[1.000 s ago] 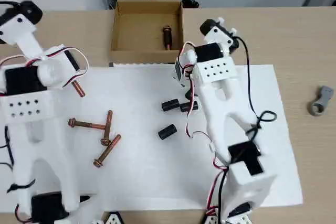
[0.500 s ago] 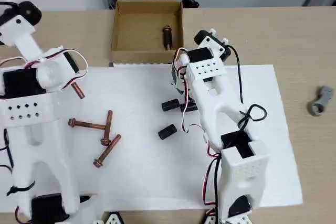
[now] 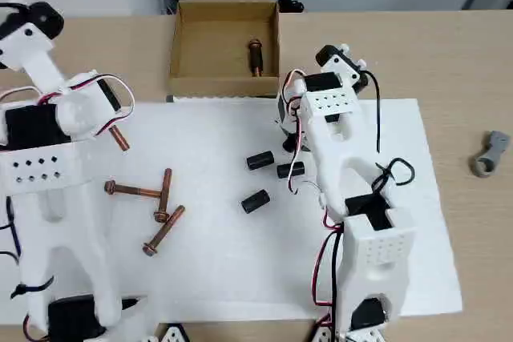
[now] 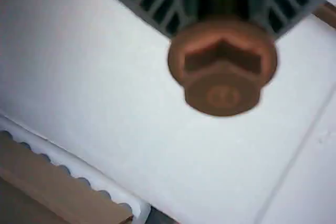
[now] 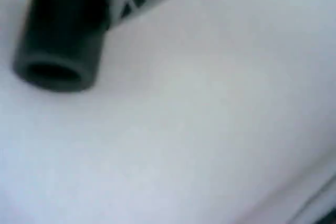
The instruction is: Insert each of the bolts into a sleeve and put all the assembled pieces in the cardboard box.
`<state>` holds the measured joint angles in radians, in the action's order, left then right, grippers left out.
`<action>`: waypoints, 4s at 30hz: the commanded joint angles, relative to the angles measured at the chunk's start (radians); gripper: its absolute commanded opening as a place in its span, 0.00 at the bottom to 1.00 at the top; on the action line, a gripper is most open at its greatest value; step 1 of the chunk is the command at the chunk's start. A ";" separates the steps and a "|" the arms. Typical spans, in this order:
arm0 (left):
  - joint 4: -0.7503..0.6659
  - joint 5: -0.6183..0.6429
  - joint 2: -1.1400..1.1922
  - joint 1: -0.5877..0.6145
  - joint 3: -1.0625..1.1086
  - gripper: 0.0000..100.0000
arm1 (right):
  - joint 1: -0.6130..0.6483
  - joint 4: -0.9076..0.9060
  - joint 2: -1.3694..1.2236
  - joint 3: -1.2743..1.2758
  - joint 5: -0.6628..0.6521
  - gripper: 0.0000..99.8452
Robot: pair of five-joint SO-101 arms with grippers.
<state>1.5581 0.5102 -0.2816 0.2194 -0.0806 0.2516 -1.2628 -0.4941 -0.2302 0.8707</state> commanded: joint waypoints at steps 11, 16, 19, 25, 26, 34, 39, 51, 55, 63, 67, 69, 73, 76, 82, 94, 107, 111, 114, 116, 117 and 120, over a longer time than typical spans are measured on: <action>-0.005 -0.009 -0.044 -0.002 -0.013 0.00 | 0.047 0.048 -0.087 -0.002 0.000 0.13; -0.005 -0.009 -0.046 -0.002 -0.013 0.00 | 0.047 0.038 -0.104 -0.002 -0.006 0.07; -0.006 -0.009 -0.046 -0.003 -0.013 0.00 | 0.053 0.039 -0.096 -0.002 -0.069 0.01; -0.009 -0.038 -0.048 -0.002 -0.015 0.00 | 0.064 0.004 -0.087 -0.014 -0.138 0.01; -0.008 -0.044 -0.048 -0.002 -0.015 0.00 | 0.068 -0.019 -0.076 -0.021 -0.140 0.01; -0.009 -0.149 -0.048 -0.008 -0.019 0.00 | 0.074 -0.173 0.151 -0.092 -0.196 0.01; -0.006 -0.241 -0.048 -0.008 -0.019 0.00 | 0.074 -0.243 0.377 -0.092 -0.284 0.01; -0.005 -0.265 -0.049 -0.009 -0.246 0.00 | 0.096 -0.377 0.914 -0.087 -0.578 0.01; 0.003 -0.264 -0.049 -0.077 -0.317 0.00 | 0.096 -0.394 1.081 0.023 -0.635 0.01; 0.057 -0.264 -0.048 -0.310 -0.444 0.00 | 0.099 -0.214 1.466 0.562 -0.641 0.01; 0.015 -0.265 -0.048 -0.365 -0.447 0.00 | 0.101 -0.002 1.667 0.868 -0.686 0.00; -0.008 -0.265 -0.048 -0.396 -0.446 0.00 | 0.114 0.122 1.773 1.022 -0.712 0.00; -0.057 -0.262 -0.048 -0.465 -0.444 0.00 | 0.219 0.381 1.998 1.295 -0.767 0.00; -0.081 -0.264 -0.048 -0.522 -0.444 0.00 | 0.314 0.581 2.152 1.475 -0.822 0.00; -0.075 -0.262 -0.048 -0.631 -0.444 0.00 | 0.352 0.814 2.305 1.663 -0.925 0.00; -0.203 -0.232 -0.048 -0.784 -0.444 0.00 | 0.352 1.026 2.302 1.677 -0.950 0.00; -0.198 -0.230 -0.081 -0.784 -0.389 0.00 | 0.275 1.017 2.301 1.679 -0.783 0.00; -0.210 -0.230 -0.152 -0.784 -0.338 0.00 | 0.275 1.010 2.301 1.677 -0.779 0.00; -0.255 -0.230 -0.198 -0.784 -0.239 0.00 | 0.277 0.980 2.301 1.677 -0.778 0.00; -0.305 -0.229 -0.244 -0.784 -0.179 0.00 | 0.277 0.967 2.301 1.677 -0.752 0.00; -0.325 -0.229 -0.262 -0.792 -0.151 0.00 | 0.277 0.961 2.301 1.677 -0.738 0.00; -0.374 -0.230 -0.308 -0.848 -0.058 0.00 | 0.277 0.938 2.301 1.680 -0.701 0.00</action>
<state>1.2513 0.2754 -0.5301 -0.5907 -0.1880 0.5416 -0.3130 1.7906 1.4546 0.1358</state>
